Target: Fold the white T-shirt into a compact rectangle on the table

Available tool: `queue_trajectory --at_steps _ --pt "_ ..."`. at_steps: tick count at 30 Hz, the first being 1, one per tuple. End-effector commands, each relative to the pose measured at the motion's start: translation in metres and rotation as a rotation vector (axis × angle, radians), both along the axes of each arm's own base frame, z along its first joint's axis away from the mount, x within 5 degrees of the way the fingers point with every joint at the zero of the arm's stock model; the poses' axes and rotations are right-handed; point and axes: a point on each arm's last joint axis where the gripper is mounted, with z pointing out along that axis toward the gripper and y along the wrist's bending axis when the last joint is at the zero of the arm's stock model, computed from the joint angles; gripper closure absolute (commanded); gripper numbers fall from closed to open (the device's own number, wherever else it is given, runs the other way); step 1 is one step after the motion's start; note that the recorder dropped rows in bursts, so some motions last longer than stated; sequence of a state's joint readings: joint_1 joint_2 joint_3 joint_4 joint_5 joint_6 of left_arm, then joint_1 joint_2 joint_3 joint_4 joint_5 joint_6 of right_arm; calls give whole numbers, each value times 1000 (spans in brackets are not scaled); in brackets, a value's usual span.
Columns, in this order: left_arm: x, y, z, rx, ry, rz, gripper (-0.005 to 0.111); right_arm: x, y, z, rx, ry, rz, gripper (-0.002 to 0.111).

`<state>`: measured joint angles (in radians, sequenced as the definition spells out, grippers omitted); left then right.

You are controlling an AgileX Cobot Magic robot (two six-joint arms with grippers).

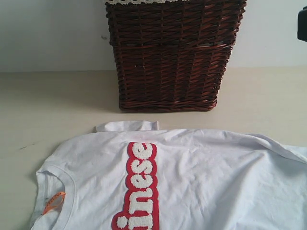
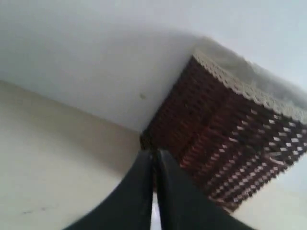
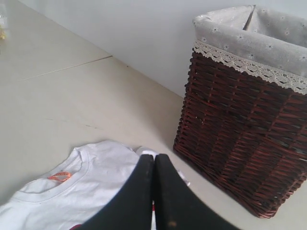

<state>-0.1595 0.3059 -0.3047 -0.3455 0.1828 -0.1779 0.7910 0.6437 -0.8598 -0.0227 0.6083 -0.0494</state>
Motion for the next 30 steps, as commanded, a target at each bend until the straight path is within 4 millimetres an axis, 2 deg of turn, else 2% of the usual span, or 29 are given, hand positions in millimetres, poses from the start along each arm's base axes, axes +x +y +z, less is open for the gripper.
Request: queue_trajectory --at_steps 1,4,7,11,15,18,24,30 --pt "35 -21 3 92 134 -134 82 1 0 -1 -1 -9 -3 108" --pt "64 -35 -6 142 204 -168 65 1 0 -1 -1 -9 -3 108" --pt "98 -49 -22 203 303 -177 54 1 0 -1 -1 -9 -3 108" --pt "142 -68 -42 334 493 -240 51 1 0 -1 -1 -9 -3 108" --pt "189 -89 -73 462 723 -339 51 0 0 -1 -2 -8 -3 108" --pt "218 -100 -96 504 796 -371 51 0 -1 -1 -6 -4 -3 108" --pt "257 -114 -143 581 805 -401 51 0 -1 -1 -7 -6 -4 108" --pt "276 -121 -180 629 841 -431 51 0 -1 -1 -7 -6 -4 108"
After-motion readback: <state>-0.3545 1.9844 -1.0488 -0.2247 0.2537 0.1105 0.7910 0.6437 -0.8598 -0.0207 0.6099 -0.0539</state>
